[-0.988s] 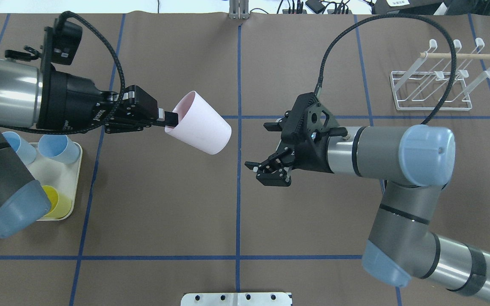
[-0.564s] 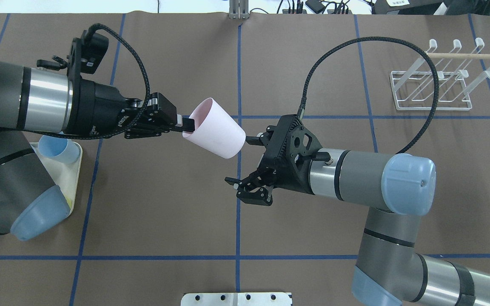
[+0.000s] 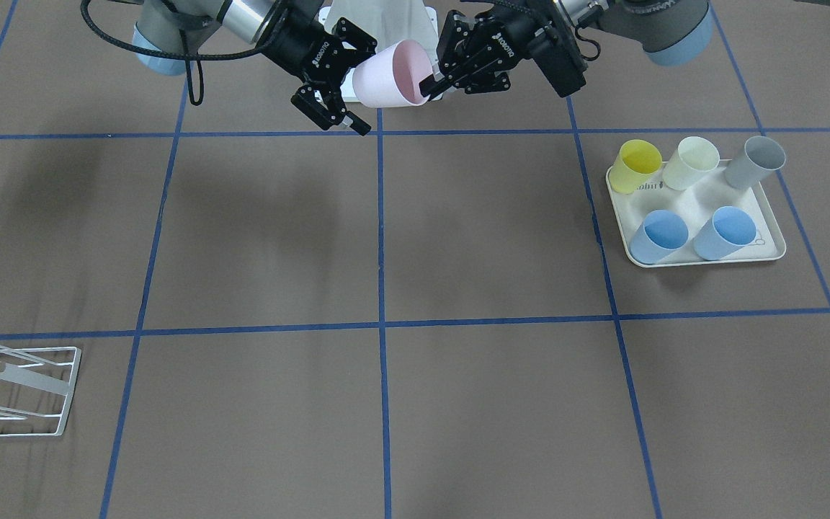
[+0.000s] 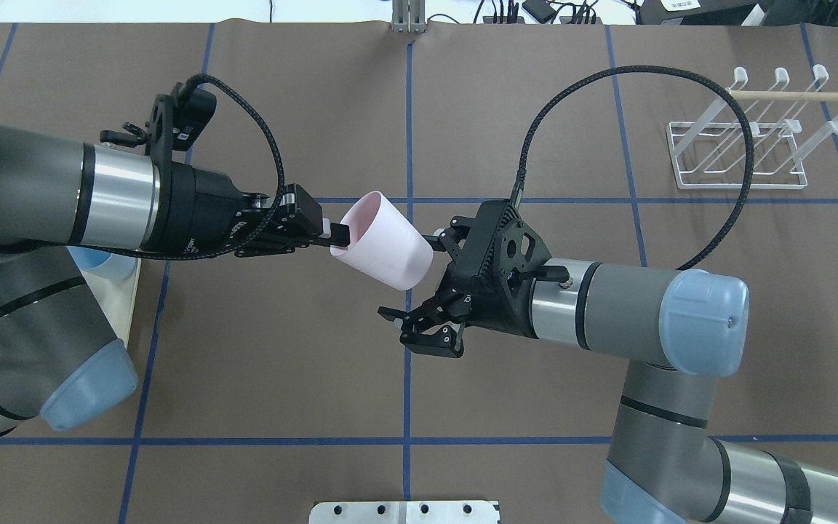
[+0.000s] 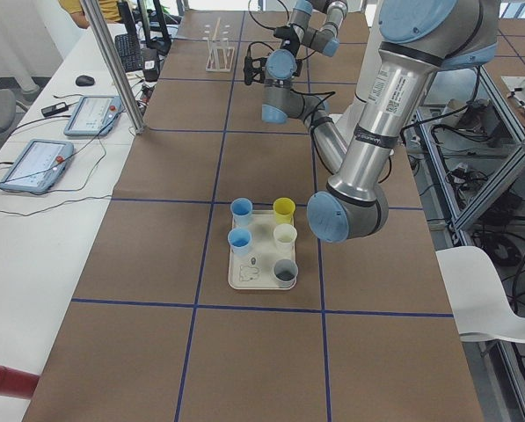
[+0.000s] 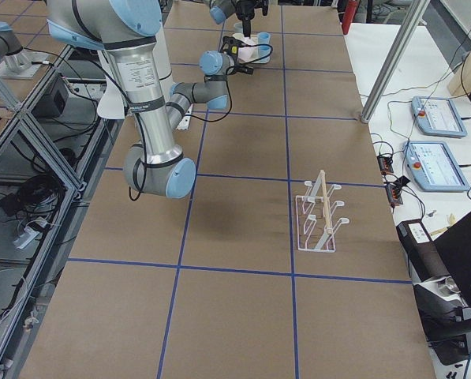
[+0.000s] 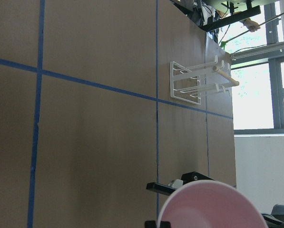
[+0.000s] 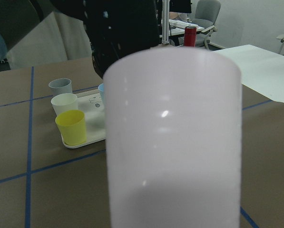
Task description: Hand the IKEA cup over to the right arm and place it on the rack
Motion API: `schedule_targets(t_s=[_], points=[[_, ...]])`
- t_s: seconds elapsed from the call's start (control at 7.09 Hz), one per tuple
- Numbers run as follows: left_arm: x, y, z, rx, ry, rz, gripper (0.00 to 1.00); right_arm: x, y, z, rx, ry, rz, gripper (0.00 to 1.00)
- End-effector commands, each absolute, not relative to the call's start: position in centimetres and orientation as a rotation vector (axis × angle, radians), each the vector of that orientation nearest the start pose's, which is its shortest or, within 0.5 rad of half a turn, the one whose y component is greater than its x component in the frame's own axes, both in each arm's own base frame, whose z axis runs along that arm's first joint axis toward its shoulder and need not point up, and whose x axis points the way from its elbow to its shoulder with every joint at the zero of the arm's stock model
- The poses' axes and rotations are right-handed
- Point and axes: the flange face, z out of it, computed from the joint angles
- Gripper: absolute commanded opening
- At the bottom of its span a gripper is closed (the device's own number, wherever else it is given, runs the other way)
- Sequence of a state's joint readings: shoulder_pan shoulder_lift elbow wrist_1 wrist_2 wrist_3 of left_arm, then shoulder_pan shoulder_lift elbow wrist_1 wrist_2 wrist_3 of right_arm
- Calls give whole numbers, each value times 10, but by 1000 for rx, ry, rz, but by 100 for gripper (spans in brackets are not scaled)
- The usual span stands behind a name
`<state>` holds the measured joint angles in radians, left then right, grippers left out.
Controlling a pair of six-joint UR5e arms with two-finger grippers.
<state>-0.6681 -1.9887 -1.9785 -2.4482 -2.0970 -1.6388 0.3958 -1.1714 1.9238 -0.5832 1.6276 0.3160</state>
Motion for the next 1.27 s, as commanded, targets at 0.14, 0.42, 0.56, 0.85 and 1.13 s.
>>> schedule_targets(t_s=[0.14, 0.42, 0.56, 0.85, 1.13], points=[[360, -379, 157, 101, 1670, -101, 0, -440, -322, 170, 1300, -1258, -669, 98], [362, -380, 159, 101, 1667, -101, 0, -440, -322, 170, 1300, -1257, -668, 98], [362, -380, 160, 101, 1666, -102, 0, -440, -324, 171, 1302, -1248, -660, 98], [362, -380, 160, 99, 1666, -101, 0, -440, -324, 170, 1307, -1247, -655, 96], [362, -380, 162, 98, 1663, -102, 0, -439, -323, 172, 1303, -1246, -655, 89]])
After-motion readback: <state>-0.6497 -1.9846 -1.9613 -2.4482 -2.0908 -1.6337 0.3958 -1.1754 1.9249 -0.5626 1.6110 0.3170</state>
